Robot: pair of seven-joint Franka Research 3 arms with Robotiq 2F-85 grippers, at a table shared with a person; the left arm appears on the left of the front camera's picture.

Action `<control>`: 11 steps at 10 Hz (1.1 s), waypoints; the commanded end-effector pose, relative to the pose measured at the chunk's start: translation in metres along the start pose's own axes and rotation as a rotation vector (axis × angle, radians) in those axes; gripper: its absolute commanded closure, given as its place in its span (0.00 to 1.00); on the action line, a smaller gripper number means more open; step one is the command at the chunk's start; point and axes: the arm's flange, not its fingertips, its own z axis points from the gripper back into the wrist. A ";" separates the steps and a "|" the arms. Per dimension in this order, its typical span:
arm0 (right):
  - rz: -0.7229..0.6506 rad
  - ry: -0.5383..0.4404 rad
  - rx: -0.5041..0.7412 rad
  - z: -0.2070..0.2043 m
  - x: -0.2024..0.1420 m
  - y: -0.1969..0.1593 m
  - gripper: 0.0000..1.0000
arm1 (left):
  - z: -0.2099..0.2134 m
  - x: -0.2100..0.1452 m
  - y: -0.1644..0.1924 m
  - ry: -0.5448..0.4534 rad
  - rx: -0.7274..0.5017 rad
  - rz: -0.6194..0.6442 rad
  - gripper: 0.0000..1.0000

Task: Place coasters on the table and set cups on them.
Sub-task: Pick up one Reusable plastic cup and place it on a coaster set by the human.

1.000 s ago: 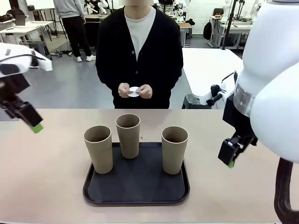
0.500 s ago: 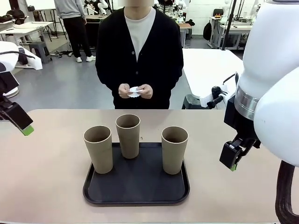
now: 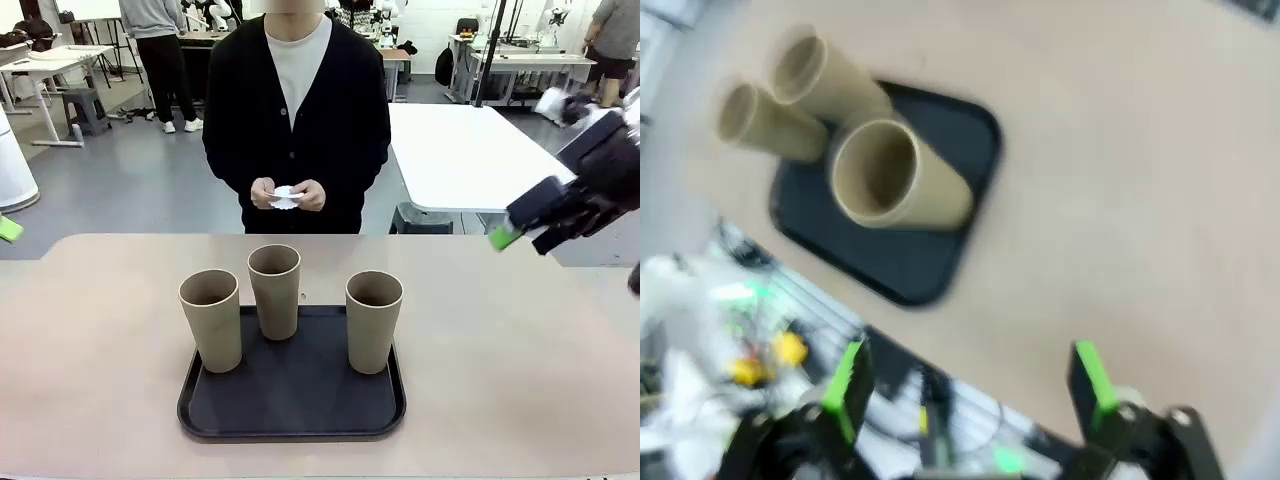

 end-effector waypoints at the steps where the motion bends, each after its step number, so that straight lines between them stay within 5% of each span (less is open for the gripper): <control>1: -0.076 -0.248 0.355 -0.005 -0.131 -0.038 0.00 | -0.001 -0.007 0.006 -0.150 -0.318 0.192 0.00; 4: -0.232 -0.375 0.420 0.000 -0.160 -0.094 0.00 | 0.022 0.008 0.018 -0.263 -0.374 0.254 0.00; 7: -0.301 -0.157 0.477 -0.003 -0.189 -0.126 0.00 | 0.023 -0.012 0.019 -0.264 -0.352 0.329 0.00; 11: -0.321 -0.073 0.509 -0.011 -0.205 -0.145 0.00 | 0.016 -0.006 0.037 -0.068 -0.271 0.379 0.00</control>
